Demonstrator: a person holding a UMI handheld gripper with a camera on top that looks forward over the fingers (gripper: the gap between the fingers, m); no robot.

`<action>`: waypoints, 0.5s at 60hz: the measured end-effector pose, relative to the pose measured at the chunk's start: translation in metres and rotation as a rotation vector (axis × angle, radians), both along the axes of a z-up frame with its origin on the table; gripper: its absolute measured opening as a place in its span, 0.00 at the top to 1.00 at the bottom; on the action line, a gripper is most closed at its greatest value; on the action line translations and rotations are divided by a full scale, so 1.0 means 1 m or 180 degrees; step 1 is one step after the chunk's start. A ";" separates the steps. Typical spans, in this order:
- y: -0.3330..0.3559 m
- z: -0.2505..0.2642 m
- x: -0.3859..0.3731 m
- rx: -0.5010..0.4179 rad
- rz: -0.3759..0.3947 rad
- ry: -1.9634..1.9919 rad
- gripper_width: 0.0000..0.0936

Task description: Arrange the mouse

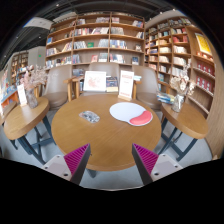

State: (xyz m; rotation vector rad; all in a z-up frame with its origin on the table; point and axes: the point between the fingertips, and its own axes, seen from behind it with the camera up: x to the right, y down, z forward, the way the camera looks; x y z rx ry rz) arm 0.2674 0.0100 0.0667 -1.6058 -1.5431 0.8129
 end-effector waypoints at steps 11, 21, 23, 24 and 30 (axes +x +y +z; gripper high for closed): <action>-0.039 -0.014 -0.034 0.0044 0.0083 -0.0030 0.09; -0.065 -0.026 -0.053 0.0061 0.0142 -0.0068 0.09; -0.069 -0.029 -0.059 0.0065 0.0154 -0.0058 0.09; -0.071 -0.030 -0.063 0.0067 0.0165 -0.0052 0.09; -0.079 -0.043 -0.085 0.0102 0.0198 -0.0081 0.09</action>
